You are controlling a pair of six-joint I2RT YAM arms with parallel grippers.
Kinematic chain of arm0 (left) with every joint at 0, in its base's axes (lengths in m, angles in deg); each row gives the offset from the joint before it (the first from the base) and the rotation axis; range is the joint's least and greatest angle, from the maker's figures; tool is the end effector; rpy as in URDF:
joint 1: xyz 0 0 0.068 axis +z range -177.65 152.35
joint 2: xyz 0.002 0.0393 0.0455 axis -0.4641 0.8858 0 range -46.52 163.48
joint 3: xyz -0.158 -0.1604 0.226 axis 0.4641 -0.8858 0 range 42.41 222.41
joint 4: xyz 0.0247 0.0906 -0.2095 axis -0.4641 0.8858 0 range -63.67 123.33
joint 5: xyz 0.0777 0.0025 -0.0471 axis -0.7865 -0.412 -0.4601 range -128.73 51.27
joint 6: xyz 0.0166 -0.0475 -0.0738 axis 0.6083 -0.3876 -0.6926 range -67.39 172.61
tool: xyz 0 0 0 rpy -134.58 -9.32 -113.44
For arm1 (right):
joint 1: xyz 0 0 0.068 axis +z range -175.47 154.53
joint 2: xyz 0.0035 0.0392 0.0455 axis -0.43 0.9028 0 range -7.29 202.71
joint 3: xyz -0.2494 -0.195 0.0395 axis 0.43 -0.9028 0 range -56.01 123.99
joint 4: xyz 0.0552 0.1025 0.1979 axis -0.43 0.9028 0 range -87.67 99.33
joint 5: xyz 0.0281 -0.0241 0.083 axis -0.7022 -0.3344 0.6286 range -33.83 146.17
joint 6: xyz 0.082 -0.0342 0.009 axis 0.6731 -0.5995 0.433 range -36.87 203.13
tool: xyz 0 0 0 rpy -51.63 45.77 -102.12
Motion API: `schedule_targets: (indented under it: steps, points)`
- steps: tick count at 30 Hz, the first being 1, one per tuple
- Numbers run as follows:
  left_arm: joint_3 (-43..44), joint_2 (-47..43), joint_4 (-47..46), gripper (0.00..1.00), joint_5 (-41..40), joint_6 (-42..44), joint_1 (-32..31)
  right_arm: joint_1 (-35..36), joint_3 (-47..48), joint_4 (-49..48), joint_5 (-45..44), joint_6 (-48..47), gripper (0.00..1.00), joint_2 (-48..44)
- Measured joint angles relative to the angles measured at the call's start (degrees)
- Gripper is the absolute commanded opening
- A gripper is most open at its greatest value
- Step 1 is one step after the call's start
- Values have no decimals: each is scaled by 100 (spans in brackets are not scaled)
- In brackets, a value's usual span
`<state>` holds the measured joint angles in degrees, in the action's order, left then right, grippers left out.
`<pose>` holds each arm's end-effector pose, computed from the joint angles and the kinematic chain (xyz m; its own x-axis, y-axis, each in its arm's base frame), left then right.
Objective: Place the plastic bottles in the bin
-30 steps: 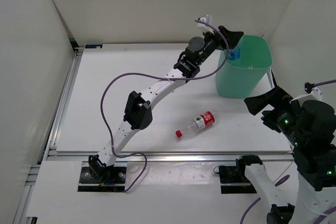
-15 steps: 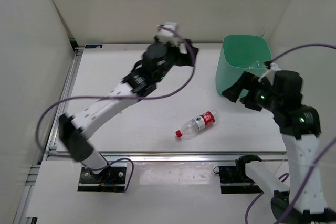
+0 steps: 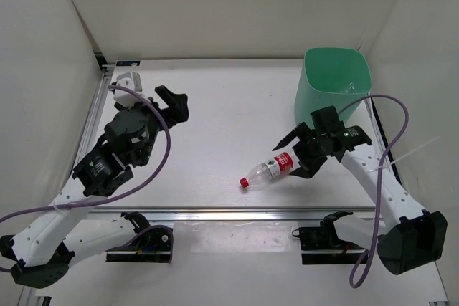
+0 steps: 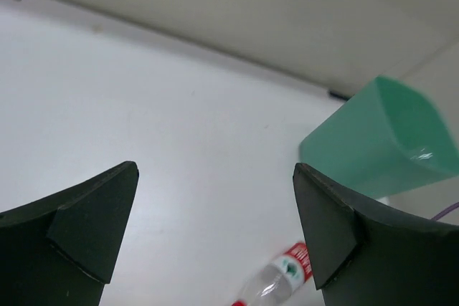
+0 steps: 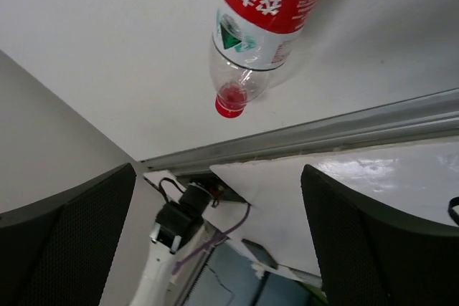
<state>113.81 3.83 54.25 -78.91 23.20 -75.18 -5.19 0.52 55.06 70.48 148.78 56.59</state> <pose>0.1258 -0.0612 0.4688 -0.1347 -0.4084 -0.9028 0.0745 0.9044 -0.4202 0.1572 0.0791 0.2948 -0.7466 0.6652 -0.0106 0.5544 0.6309 0.5428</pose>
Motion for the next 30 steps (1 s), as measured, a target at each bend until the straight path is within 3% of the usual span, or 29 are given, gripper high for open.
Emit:
schedule_targets:
  steps: [7, 13, 16, 17, 20, 24, 26, 30]
  points:
    - [-42, -59, 1705, 100, -55, -837, 0, 105, -229, -409, -234, 831, 100, 625]
    - [170, -76, 2472, 100, -118, -966, 0, 116, -656, -693, -426, 1012, 97, 1508]
    - [315, -90, 2671, 100, -160, -970, 0, 107, -721, -804, -474, 1038, 83, 1836]
    - [350, -94, 2723, 100, -181, -973, 0, 107, -737, -846, -490, 1016, 69, 1906]
    - [420, -103, 2835, 100, -245, -960, 0, 107, -767, -940, -431, 955, 59, 2127]
    - [457, -116, 2951, 100, -256, -938, 0, 98, -717, -890, -374, 750, 33, 2127]
    - [457, -136, 3036, 100, -275, -940, 0, 98, -675, -743, -431, 671, 26, 1987]
    - [393, -293, 3071, 100, -337, -960, 0, 125, -87, -39, -531, 522, 22, 946]
